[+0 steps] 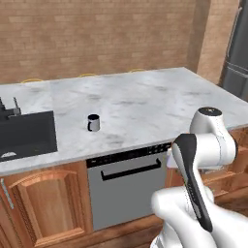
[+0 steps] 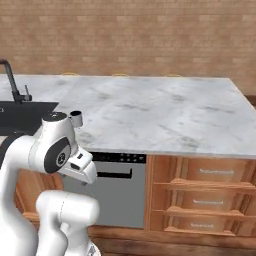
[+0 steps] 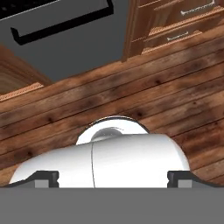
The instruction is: Clear the mugs and bowl far away from the sink.
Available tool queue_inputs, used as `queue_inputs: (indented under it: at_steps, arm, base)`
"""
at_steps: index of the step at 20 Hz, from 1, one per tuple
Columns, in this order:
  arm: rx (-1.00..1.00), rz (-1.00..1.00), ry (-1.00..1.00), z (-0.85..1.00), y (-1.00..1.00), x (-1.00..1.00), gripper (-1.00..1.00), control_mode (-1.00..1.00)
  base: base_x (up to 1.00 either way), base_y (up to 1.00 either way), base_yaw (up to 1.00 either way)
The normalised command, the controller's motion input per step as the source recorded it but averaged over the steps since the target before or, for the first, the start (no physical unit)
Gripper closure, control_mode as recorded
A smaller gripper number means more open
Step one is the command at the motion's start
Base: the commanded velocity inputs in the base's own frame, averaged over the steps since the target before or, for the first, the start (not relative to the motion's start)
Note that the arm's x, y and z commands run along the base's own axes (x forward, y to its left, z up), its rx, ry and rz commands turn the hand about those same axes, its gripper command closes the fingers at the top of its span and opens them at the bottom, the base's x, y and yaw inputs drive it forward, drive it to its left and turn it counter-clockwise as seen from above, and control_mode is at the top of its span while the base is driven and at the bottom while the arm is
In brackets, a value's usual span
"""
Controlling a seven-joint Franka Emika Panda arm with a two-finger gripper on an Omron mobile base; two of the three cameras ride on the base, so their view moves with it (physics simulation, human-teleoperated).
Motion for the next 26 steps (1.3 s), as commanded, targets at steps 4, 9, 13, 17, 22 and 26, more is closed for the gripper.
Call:
queue_inputs:
  at_steps: [4,9,13,17,22,26]
  arm:
    - [0.00,0.00,0.00,0.00,0.00,0.00,-1.00,1.00]
    - [0.00,0.00,0.00,0.00,0.00,0.00,-1.00,1.00]
    - [0.00,0.00,0.00,0.00,0.00,0.00,-1.00,1.00]
    - [0.00,0.00,0.00,0.00,0.00,0.00,-1.00,1.00]
    - [0.00,0.00,0.00,0.00,0.00,0.00,-1.00,1.00]
    - [0.01,0.00,0.01,0.00,-0.14,0.16,-1.00,-1.00]
  base:
    - [0.26,1.00,0.11]
    - [0.25,0.86,0.14]
    - [0.54,0.13,0.24]
    - [0.83,0.00,0.19]
    - [0.70,0.00,0.09]
    - [0.23,-0.01,0.02]
